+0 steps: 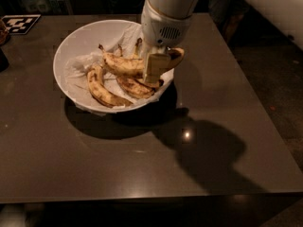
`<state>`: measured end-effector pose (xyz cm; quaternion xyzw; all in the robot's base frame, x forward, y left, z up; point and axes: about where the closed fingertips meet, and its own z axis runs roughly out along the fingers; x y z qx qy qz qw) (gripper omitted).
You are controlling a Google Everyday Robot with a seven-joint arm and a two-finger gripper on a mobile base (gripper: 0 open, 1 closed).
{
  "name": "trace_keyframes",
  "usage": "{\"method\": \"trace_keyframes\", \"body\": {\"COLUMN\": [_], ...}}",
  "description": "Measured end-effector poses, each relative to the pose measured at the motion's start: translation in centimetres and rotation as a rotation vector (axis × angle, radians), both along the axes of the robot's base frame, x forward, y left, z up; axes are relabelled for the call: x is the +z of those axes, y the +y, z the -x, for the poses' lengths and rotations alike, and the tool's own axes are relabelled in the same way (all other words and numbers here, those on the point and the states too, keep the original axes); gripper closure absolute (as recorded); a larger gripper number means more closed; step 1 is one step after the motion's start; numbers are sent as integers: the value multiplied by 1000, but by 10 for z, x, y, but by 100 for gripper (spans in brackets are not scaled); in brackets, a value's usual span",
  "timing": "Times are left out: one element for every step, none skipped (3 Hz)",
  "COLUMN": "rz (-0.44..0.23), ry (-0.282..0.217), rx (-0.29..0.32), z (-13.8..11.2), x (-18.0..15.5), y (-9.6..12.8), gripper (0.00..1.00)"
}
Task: Pick banana from white bowl
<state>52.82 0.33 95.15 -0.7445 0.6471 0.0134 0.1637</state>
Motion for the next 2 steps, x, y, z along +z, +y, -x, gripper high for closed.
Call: {"method": "trace_keyframes", "body": {"rz": [-65,-67], "ry": [-68,-68], "rx": [5,3], "z": [67,70], "x": [36,37], "y": [-23,-24], "gripper": [100,100]}}
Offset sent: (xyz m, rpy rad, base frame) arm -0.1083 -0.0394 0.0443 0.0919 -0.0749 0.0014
